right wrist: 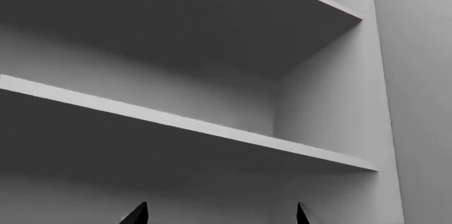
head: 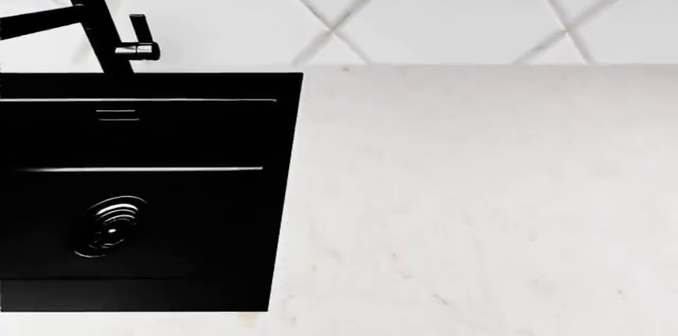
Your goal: Pick and place the shaker into the drawer. Then close the cabinet.
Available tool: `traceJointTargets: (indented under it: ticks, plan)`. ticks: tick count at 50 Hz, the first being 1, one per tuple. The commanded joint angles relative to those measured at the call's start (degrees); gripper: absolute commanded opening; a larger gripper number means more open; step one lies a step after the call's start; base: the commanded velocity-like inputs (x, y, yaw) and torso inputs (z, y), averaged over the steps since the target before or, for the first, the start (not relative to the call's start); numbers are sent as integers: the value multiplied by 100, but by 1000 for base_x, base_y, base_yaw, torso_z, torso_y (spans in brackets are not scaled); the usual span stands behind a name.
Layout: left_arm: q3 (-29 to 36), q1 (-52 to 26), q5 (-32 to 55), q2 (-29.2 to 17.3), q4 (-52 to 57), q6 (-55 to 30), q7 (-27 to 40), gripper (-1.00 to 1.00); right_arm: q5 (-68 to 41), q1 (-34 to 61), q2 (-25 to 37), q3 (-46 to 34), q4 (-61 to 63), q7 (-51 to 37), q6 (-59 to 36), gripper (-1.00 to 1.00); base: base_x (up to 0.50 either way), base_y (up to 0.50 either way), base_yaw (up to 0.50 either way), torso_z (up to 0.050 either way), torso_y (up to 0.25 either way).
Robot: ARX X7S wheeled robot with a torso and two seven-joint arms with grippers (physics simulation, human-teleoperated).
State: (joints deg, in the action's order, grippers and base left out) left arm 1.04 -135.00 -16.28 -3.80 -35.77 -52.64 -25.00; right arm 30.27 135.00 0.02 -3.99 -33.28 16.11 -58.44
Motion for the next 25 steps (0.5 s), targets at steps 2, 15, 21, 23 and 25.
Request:
traceJointTargets:
  ticks: [2,15,21,23,25]
  plan:
    - [-4,0,75,-33,54,-62,38,100,41,0,0,3,22,54,-51,100,500,-1,0,0,0]
    - [0,0,59,-18,-74,4,35,100,-39,0,0,31,15,61,54,100,154,0,0,0,2]
    - [-1,0,50,-11,-71,-9,23,100,-245,0,0,39,49,106,-271,100,0,0,0,0,0]
    - [3,0,28,-9,-72,-17,6,100,-555,0,1,104,99,97,-802,100,0,0,0,0,0]
    - [3,0,16,-8,-61,-31,-4,100,-1015,0,12,243,153,-71,-1437,100,0,0,0,0,0]
